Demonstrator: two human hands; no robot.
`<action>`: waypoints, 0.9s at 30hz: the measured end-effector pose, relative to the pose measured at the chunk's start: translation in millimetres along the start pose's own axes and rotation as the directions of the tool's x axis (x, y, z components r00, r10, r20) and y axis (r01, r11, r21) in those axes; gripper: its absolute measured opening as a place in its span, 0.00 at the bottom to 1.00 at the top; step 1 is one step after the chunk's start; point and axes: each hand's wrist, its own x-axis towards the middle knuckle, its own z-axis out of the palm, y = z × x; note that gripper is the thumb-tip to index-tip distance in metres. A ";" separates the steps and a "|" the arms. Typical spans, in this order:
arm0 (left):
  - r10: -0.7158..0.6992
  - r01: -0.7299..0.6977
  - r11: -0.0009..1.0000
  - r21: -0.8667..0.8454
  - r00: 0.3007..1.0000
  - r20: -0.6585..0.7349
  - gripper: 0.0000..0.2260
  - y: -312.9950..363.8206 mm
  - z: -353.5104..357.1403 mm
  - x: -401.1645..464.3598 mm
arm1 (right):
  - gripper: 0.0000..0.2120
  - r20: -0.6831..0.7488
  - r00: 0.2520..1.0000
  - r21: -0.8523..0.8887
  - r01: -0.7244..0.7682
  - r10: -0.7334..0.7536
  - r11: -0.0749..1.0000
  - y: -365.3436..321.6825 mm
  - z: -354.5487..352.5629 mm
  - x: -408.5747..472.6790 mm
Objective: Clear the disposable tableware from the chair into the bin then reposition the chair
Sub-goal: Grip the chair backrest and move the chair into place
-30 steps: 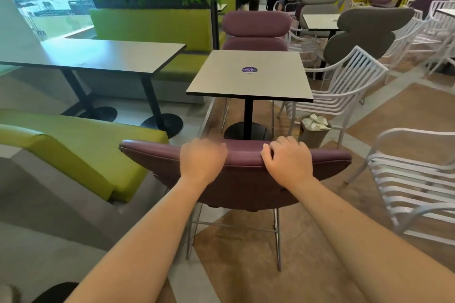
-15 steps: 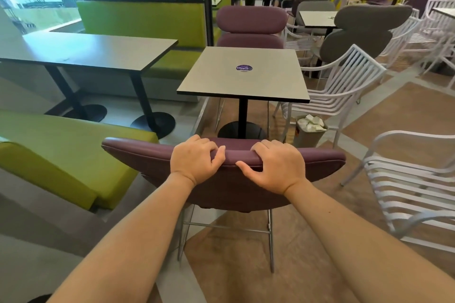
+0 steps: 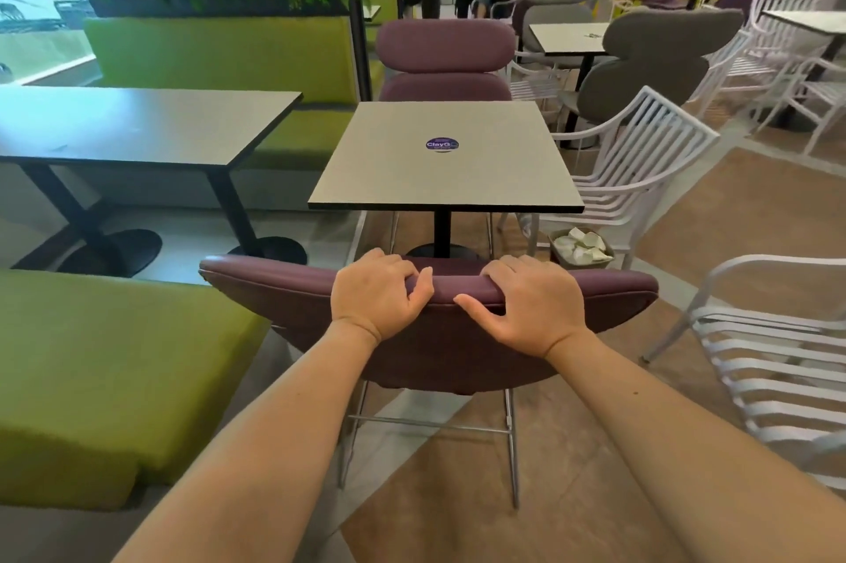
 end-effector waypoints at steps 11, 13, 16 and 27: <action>0.091 -0.083 0.988 -0.128 0.994 0.054 0.21 -52.6 66.5 85.3 | 0.25 -0.026 0.989 -0.074 -0.147 0.145 0.986 38.3 74.1 82.4; 0.087 -0.078 0.988 -0.132 0.994 0.061 0.21 -59.1 79.8 99.2 | 0.26 -0.034 0.991 -0.102 -0.129 0.126 0.986 46.0 86.2 95.0; 0.071 -0.064 0.992 -0.111 0.996 0.063 0.21 -65.1 96.7 117.3 | 0.25 -0.045 0.992 -0.118 -0.124 0.119 0.985 56.1 101.5 110.1; -0.014 0.017 0.997 -0.075 0.999 0.043 0.23 -69.5 148.1 177.0 | 0.26 -0.047 0.989 -0.127 -0.146 0.141 0.981 106.5 152.1 162.7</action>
